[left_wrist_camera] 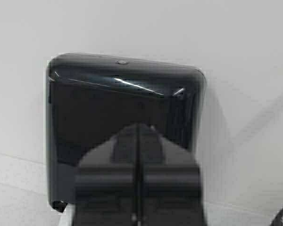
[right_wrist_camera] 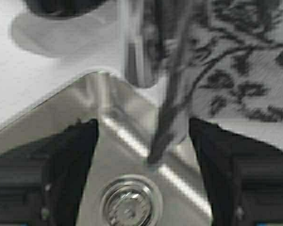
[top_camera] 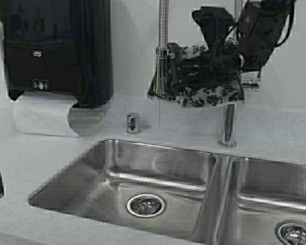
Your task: Get the cloth and wipe up the spill under the wine glass
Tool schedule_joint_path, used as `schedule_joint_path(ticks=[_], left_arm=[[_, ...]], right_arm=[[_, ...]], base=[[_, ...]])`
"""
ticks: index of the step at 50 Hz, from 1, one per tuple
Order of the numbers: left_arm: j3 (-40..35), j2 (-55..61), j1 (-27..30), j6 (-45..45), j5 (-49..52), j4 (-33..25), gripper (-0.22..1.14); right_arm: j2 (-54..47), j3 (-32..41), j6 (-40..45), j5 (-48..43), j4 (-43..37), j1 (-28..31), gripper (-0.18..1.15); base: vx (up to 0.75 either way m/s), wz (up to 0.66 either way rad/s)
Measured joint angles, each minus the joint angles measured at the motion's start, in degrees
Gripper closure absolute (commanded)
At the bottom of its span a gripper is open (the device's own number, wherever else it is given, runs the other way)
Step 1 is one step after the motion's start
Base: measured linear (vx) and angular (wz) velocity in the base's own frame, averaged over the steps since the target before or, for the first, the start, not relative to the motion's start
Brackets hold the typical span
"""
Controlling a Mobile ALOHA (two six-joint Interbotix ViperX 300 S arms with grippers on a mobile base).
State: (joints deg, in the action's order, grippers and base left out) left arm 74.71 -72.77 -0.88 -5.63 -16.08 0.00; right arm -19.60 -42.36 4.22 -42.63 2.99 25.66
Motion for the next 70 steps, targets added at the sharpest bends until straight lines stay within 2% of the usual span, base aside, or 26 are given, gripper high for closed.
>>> schedule_joint_path(ticks=[11,16,20,28,32,39,46,62,70], left_arm=[[0.0,0.0,0.0,0.0,0.5,0.0,0.89],[0.0,0.0,0.0,0.0,0.7,0.0,0.89],[0.0,0.1,0.0,0.0,0.8,0.0,0.89],[0.0,0.0,0.0,0.0,0.8,0.0,0.89],[0.1,0.1,0.0,0.0,0.8,0.0,0.89],[0.3,0.0,0.0,0.1,0.8,0.0,0.89],[0.4,0.1,0.0,0.1,0.8,0.0,0.89],[0.6,0.4,0.0,0.2,0.9,0.0,0.89],[0.7,1.1,0.0,0.4,1.0,0.0,0.89]], right_arm=[[-2.5,2.4,0.0,-0.1,-0.1,-1.1,0.04],[-2.7,2.5,0.0,-0.1,-0.1,-1.1,0.13],[-2.6,2.4,0.1,0.0,0.1,-1.1,0.32],[-2.6,1.1,0.0,-0.1,0.2,-1.1,0.81],[-2.5,0.4,0.0,-0.1,0.2,-1.1,0.96],[-1.0,-0.4,0.0,0.0,0.2,-1.1,0.90],[3.3,-0.9,0.0,0.0,0.1,-1.1,0.90],[23.3,-0.9,0.0,1.2,0.2,-1.1,0.90],[31.8,1.3,0.0,3.3,0.2,-0.5,0.90]], base=[[0.10,0.00],[0.07,0.00],[0.06,0.00],[0.03,0.01],[0.00,0.00],[-0.01,0.01],[-0.02,0.01],[-0.05,0.02],[-0.08,0.03]])
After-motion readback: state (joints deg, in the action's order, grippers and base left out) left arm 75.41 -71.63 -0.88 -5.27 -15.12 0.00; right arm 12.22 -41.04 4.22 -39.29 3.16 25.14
